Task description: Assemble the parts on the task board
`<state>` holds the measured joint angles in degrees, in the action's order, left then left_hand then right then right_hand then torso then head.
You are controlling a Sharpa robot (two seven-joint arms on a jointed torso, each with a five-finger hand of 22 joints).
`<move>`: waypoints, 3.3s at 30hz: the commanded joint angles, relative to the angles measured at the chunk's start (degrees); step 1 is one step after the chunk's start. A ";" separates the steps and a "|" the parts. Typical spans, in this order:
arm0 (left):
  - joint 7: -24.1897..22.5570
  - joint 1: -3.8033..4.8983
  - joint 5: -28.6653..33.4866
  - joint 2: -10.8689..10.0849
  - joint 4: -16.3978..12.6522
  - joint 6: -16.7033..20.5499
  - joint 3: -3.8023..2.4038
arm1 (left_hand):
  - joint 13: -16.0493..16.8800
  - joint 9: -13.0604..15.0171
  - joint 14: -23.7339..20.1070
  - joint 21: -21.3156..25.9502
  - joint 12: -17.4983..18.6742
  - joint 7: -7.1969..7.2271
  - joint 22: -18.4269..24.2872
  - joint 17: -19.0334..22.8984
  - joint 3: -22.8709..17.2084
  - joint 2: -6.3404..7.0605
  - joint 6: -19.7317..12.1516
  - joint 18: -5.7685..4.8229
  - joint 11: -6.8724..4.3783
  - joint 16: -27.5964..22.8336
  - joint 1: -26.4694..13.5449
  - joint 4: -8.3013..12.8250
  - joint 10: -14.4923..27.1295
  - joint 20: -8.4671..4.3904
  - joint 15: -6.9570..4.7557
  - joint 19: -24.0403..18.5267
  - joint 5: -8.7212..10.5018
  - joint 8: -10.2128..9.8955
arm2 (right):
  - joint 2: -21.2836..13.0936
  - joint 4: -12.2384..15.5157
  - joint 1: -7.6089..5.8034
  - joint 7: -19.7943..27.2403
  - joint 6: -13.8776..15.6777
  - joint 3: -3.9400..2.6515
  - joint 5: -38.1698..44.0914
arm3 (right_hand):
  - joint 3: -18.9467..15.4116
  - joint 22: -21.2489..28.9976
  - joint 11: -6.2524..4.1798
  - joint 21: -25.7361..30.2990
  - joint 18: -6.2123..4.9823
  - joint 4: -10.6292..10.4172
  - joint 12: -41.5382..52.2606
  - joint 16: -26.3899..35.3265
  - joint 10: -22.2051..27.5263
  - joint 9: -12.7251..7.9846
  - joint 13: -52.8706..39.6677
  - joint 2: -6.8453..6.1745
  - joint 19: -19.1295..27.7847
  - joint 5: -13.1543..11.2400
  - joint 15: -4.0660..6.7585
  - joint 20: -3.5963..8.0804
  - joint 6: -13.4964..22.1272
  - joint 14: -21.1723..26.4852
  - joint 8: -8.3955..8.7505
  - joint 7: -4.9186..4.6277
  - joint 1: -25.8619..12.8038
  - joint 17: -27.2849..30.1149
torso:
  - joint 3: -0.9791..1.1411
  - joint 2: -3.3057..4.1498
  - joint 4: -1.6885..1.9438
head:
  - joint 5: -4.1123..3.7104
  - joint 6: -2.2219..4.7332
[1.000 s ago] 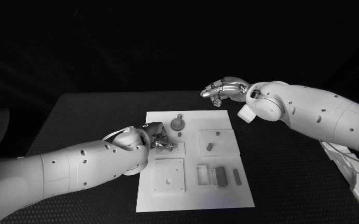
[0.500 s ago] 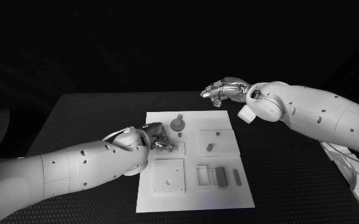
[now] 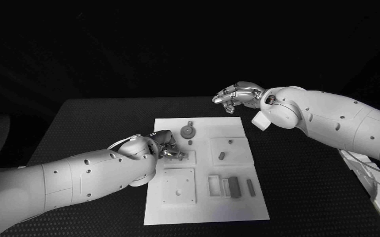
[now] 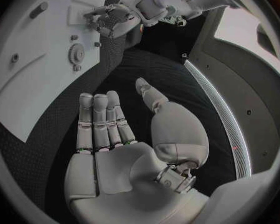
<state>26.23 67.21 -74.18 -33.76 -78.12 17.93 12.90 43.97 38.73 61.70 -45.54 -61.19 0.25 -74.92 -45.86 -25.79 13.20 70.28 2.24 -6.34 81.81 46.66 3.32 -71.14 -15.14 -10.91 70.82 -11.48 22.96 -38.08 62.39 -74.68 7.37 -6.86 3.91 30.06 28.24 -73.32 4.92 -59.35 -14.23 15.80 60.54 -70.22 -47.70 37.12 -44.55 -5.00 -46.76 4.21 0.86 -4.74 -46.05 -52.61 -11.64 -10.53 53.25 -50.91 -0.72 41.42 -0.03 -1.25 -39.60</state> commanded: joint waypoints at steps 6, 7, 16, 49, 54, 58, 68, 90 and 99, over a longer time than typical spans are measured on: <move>-0.30 -0.03 1.38 -0.10 -0.17 -1.17 -0.03 | 0.11 -0.06 -0.33 0.21 0.09 -0.03 -1.01 -0.03 0.09 -0.84 -0.49 1.81 -0.02 -0.06 0.29 0.12 0.28 -0.59 -0.18 -0.29 -0.61 0.02 | -0.01 0.00 0.05 0.31 -0.79 -0.03 0.29 | -0.15 -0.10 -0.08 0.29 -0.77 -0.29 0.31 -0.35 0.35 -0.09 0.12 -0.08 -0.22 -0.32 0.11 -0.29 0.08 0.34 0.12 -0.52 -0.75 0.10 | -0.02 0.00 0.00 | -0.03 -0.02; -0.28 -0.03 1.38 -0.11 -0.16 -1.16 -0.03 | 0.12 -0.05 -0.33 0.20 0.08 -0.03 -1.02 -0.04 0.14 -0.96 -0.49 1.80 -0.02 -0.05 0.33 0.20 0.28 -0.58 -0.18 -0.29 -0.70 0.02 | -0.02 0.00 0.05 0.31 -0.79 -0.03 0.29 | -0.15 -0.10 -0.08 0.29 -0.77 -0.30 0.31 -0.35 0.35 -0.09 0.13 -0.08 -0.22 -0.32 0.11 -0.30 0.08 0.34 0.12 -0.52 -0.75 0.10 | -0.02 0.00 0.00 | -0.03 -0.02; -0.32 -0.04 2.36 -0.16 -0.02 -1.08 -0.05 | 0.17 -0.03 -0.37 0.12 0.05 -0.05 -1.07 -0.05 0.65 -2.17 -0.49 1.78 -0.01 0.00 0.84 1.17 0.32 -0.54 -0.18 -0.36 -1.42 0.02 | -0.04 0.01 0.09 0.27 -0.82 -0.03 0.32 | -0.16 -0.10 -0.08 0.29 -0.77 -0.32 0.32 -0.36 0.35 -0.09 0.14 -0.09 -0.22 -0.33 0.10 -0.30 0.08 0.34 0.12 -0.52 -0.78 0.11 | -0.02 0.01 0.02 | -0.07 0.06; 0.97 0.01 5.80 0.12 0.93 -5.59 -0.48 | 0.29 -0.47 -1.11 0.52 0.18 -0.45 -1.09 -0.04 2.07 -2.63 -1.54 1.98 0.36 -0.07 -3.13 -1.70 1.06 -0.57 -0.20 -1.13 -0.18 -0.91 | 0.00 -0.01 0.12 0.20 -0.81 -0.03 0.37 | -0.13 -0.12 -0.08 0.30 -0.77 -0.34 0.40 -0.41 0.38 -0.10 0.25 -0.14 -0.22 -0.32 0.10 -0.29 0.10 0.36 0.14 -0.52 -0.81 0.18 | 0.02 0.00 -0.06 | -0.11 -0.01; 1.15 0.02 5.71 0.18 1.09 -5.40 -0.94 | 0.35 -0.50 -1.19 0.44 0.11 -0.47 -1.13 -0.07 2.53 -3.25 -1.58 1.99 0.38 0.00 -2.97 -1.22 1.13 -0.57 -0.20 -1.22 -0.56 -0.97 | -0.03 -0.01 0.12 0.18 -0.77 -0.03 0.38 | -0.13 -0.12 -0.08 0.30 -0.77 -0.35 0.41 -0.42 0.38 -0.11 0.27 -0.15 -0.22 -0.32 0.10 -0.29 0.10 0.36 0.14 -0.53 -0.82 0.19 | 0.03 0.02 -0.05 | -0.14 -0.03; 1.20 0.04 5.54 0.13 1.20 -5.28 -1.70 | 0.39 -0.55 -1.21 0.39 0.06 -0.50 -1.13 -0.08 2.87 -3.69 -1.67 2.01 0.40 0.04 -2.77 -0.73 1.17 -0.58 -0.21 -1.25 -0.70 -1.05 | -0.02 0.00 0.12 0.17 -0.76 -0.03 0.38 | -0.12 -0.12 -0.08 0.30 -0.77 -0.35 0.42 -0.42 0.38 -0.11 0.29 -0.15 -0.22 -0.32 0.10 -0.29 0.10 0.37 0.14 -0.53 -0.82 0.20 | 0.07 -0.01 0.01 | -0.14 -0.03; 1.39 0.08 5.34 0.37 1.10 -5.75 -2.86 | 0.44 -0.76 -1.22 0.28 -0.04 -0.61 -1.11 -0.07 3.60 -4.57 -1.88 2.03 0.49 0.10 -2.16 0.76 1.20 -0.59 -0.23 -1.30 -0.82 -1.38 | 0.13 -0.15 0.12 0.14 -0.83 -0.03 0.39 | -0.12 -0.12 -0.08 0.30 -0.77 -0.35 0.42 -0.42 0.38 -0.11 0.29 -0.16 -0.22 -0.32 0.10 -0.29 0.10 0.37 0.14 -0.53 -0.82 0.20 | 0.01 -0.03 -0.05 | -0.11 0.03; 1.95 0.31 5.34 0.90 1.57 -7.56 -3.03 | 0.48 -1.02 -1.26 0.17 -0.14 -0.68 -1.07 -0.04 4.03 -6.44 -1.72 1.95 0.54 0.15 -0.82 3.87 1.27 -0.51 -0.16 -1.33 -1.51 -1.64 | 0.14 -0.06 0.12 0.12 -0.86 -0.03 0.39 | -0.11 -0.13 -0.08 0.31 -0.77 -0.37 0.45 -0.44 0.39 -0.11 0.33 -0.16 -0.22 -0.32 0.10 -0.29 0.09 0.37 0.14 -0.53 -0.83 0.23 | 0.02 0.00 0.00 | -0.14 0.09; 1.78 0.33 5.44 1.04 1.70 -6.83 -3.04 | 0.45 -1.13 -1.14 0.00 -0.21 -0.73 -1.05 0.03 3.56 -10.38 -1.57 1.77 0.62 0.19 1.39 7.75 1.18 -0.41 -0.08 -1.20 -2.33 -1.73 | 0.19 -0.12 0.12 0.10 -0.90 -0.02 0.39 | -0.11 -0.13 -0.08 0.31 -0.77 -0.38 0.45 -0.45 0.39 -0.11 0.34 -0.16 -0.22 -0.32 0.10 -0.29 0.09 0.37 0.14 -0.53 -0.84 0.23 | 0.02 0.01 -0.02 | -0.14 0.03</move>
<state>28.22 67.49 -68.89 -32.90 -76.42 11.07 9.89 44.42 37.69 60.76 -45.27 -61.19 -0.17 -74.93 -45.87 -22.17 3.48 68.66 2.24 -5.93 81.80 48.01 10.77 -70.32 -14.63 -10.40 69.90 -13.59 21.46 -37.96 62.26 -74.58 7.17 -6.91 3.91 30.13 28.24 -73.37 4.92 -59.35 -14.23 15.81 60.76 -70.43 -47.70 37.09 -44.29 -5.21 -46.76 4.21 0.84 -4.74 -45.98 -52.63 -11.64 -10.75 53.03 -50.77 -0.70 41.42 -0.03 -1.41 -39.57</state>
